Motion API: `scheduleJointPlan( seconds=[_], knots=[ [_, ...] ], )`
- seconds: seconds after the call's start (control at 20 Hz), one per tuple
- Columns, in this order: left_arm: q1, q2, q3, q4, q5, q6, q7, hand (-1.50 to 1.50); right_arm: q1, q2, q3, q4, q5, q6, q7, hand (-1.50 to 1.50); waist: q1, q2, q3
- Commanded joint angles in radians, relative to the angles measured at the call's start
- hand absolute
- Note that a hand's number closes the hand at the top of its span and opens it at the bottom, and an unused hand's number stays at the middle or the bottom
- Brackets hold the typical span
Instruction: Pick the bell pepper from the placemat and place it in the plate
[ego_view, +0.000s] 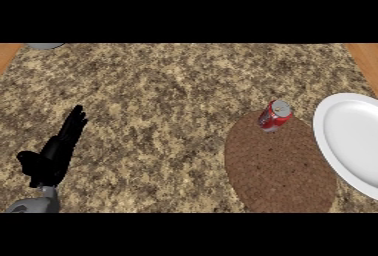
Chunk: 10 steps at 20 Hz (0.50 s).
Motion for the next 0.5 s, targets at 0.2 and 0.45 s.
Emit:
scheduleJointPlan(
  seconds=[0.2,0.45],
  knots=[
    [0.021,-0.016,0.000,-0.009,-0.025,0.001,-0.020,0.00,-0.105,0.081,0.108,-0.249,0.041,0.021,0.210,1.50,0.012,0.001,0.000],
    [0.020,-0.005,0.015,-0.021,-0.008,-0.026,0.000,0.00,-0.218,0.110,0.219,-0.331,0.048,0.051,0.366,1.50,0.016,0.001,0.000]
  ],
)
